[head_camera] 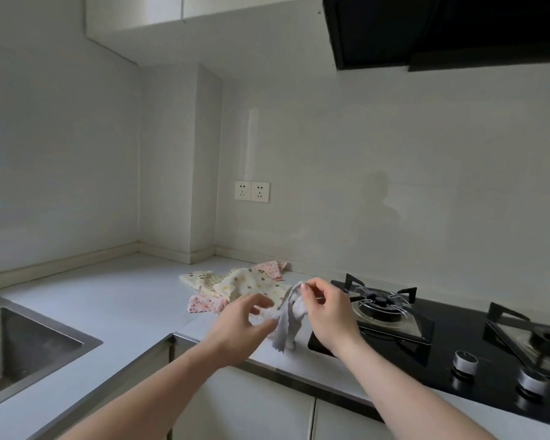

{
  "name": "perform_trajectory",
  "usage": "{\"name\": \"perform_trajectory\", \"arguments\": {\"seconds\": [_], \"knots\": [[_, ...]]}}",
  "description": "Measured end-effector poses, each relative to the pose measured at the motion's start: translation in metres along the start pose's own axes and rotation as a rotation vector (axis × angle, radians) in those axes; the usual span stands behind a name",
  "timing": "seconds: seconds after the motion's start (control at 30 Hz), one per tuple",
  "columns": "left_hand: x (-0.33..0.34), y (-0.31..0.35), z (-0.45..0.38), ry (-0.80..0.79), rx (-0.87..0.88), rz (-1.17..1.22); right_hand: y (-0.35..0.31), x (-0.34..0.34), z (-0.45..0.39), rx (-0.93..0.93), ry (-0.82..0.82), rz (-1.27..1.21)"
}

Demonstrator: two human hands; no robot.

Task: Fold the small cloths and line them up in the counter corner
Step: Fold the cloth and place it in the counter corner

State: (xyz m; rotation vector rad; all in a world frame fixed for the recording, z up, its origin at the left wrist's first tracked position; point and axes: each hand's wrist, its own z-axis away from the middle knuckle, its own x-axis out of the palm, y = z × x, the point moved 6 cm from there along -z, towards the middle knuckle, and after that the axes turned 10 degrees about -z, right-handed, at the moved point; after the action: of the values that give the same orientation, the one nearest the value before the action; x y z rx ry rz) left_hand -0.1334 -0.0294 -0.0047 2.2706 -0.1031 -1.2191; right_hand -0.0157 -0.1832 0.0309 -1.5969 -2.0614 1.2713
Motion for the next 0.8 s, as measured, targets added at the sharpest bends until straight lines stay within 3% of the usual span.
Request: {"name": "perform_trajectory", "arguments": {"seconds": [0.17, 0.5, 0.8], "knots": [[-0.02, 0.043, 0.001, 0.0, 0.015, 0.166, -0.032, -0.023, 0.001, -0.046, 0.004, 0.062], [-0.051, 0.069, -0.001, 0.117, 0.021, 0.008, -0.041, -0.06, 0.0, 0.065, 0.009, 0.146], [-0.061, 0.057, -0.009, 0.069, 0.031, -0.187, -0.024, -0.061, 0.01, 0.141, -0.093, 0.245]]}}
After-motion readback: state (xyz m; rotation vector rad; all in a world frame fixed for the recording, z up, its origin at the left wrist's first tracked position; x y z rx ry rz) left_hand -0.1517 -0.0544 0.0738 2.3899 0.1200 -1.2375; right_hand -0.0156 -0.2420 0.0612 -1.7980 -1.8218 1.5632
